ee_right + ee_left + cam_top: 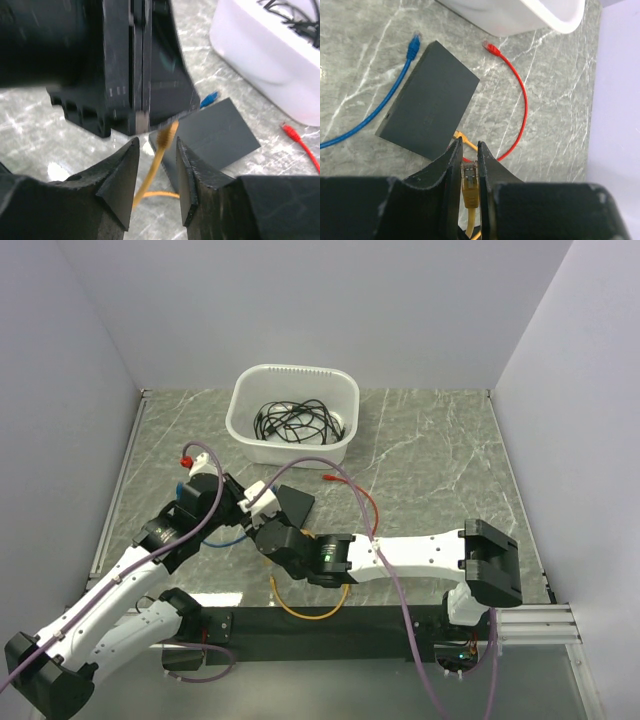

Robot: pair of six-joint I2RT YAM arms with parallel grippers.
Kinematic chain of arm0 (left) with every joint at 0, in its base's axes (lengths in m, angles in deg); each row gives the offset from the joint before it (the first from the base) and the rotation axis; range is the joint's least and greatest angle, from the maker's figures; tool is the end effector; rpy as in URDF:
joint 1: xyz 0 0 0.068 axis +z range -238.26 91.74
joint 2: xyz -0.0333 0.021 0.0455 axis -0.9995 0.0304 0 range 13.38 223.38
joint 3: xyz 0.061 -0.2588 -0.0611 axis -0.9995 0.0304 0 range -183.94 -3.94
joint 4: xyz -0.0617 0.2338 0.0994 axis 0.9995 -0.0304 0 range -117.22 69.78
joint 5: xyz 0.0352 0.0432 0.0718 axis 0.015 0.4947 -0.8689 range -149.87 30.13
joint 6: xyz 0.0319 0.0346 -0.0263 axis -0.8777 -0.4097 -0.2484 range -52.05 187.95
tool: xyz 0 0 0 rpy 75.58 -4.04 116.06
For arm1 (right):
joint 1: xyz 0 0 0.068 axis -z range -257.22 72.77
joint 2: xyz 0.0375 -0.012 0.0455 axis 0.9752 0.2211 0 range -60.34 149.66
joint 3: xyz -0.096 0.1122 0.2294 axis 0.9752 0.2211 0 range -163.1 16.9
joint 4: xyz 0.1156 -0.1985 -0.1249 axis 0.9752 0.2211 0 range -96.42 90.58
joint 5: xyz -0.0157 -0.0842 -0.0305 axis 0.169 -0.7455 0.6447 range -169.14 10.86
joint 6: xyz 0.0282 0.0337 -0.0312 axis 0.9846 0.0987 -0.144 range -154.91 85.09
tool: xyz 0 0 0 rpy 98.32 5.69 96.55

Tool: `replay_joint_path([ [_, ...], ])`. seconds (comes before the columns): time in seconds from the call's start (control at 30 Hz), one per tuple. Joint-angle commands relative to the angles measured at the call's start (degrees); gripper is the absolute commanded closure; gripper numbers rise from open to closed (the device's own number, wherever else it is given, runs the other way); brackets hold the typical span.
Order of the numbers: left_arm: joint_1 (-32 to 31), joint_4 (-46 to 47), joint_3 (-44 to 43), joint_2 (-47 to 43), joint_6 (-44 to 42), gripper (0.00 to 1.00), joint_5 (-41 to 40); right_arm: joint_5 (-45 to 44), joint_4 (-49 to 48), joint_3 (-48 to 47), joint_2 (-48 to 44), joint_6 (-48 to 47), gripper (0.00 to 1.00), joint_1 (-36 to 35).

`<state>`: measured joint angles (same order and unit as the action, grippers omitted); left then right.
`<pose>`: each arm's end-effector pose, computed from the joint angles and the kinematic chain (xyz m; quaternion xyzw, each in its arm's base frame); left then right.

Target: Insert the plug into the switch port

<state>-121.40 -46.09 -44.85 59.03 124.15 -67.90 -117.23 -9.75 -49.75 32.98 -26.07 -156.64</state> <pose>0.1523 -0.0935 0.2863 -0.2072 0.8421 -0.3042 0.3942 0.0904 0.3644 0.2803 -0.3099 0.7482 0.1659 0.5627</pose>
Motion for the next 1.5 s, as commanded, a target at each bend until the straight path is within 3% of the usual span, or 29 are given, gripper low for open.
replay_joint_path([
  [0.0,0.4,3.0,-1.9,-0.1,-1.1,0.99,2.4,-4.4,-1.9,-3.9,1.1,-0.8,0.58,-0.4],
  [0.17,0.4,2.8,-1.8,-1.1,-0.9,1.00,2.6,-6.2,-2.1,-4.4,2.7,-0.8,0.71,-0.2],
  [0.57,0.4,3.5,-1.5,-1.7,-0.7,0.99,3.8,-6.8,-1.1,-5.2,4.4,0.3,0.74,0.2],
  [0.67,0.4,3.5,-1.7,-2.1,-0.7,1.00,3.9,-7.6,0.1,-6.2,5.6,0.5,0.79,0.2],
  [0.83,0.4,4.1,-1.6,-2.8,-0.8,0.99,4.5,-6.2,0.4,-5.9,6.3,1.9,0.97,0.3],
  [1.03,0.4,5.0,-1.1,-3.9,-0.7,0.83,5.6,-2.8,-3.2,-1.0,3.5,4.3,1.00,1.3],
  [1.17,0.4,6.0,-0.7,-5.0,-0.7,0.72,6.4,4.8,-7.6,4.6,-0.8,8.2,1.00,3.5],
  [1.23,0.4,6.0,-0.8,-5.4,-0.7,0.62,6.4,6.6,-10.3,7.4,-3.0,8.9,1.00,4.4],
  [1.47,0.4,6.5,-0.3,-6.3,-1.0,0.47,6.3,12.6,-14.8,12.4,-6.9,11.5,1.00,6.6],
])
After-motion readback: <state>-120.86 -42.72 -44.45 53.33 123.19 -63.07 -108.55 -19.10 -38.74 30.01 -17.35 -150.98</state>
